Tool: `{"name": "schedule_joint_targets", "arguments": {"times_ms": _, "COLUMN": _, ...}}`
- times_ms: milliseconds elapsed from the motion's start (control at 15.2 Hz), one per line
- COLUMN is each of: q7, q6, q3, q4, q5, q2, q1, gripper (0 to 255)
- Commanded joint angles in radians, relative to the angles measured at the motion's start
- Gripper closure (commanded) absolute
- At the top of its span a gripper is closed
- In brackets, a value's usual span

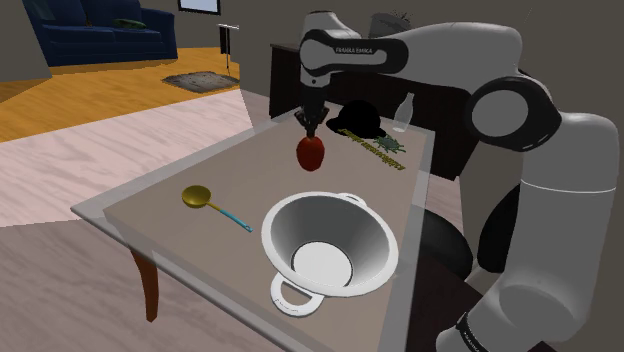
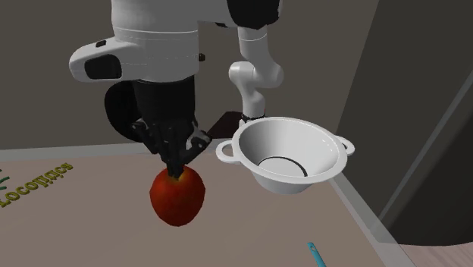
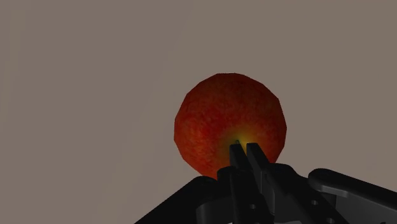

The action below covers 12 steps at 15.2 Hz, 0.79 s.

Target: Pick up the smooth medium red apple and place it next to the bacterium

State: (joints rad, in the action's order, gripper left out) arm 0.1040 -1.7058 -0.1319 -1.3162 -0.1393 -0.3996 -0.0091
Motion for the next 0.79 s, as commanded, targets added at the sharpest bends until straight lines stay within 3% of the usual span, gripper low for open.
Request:
{"name": "schedule_joint_targets", "arguments": {"times_ms": 0, "q7": -0.043, "q6": -0.02, "q3": 0.011, "q4": -0.048, "q5": 0.008, "q2": 0.033, "q1": -0.035, "gripper": 255}}
{"name": "schedule_joint_targets", "arguments": {"times_ms": 726, "q7": -0.274, "q6": -0.083, "q3": 0.086, "q4": -0.175, "q5": 0.039, "q2": 0.119, "q1": -0.197, "gripper": 255}}
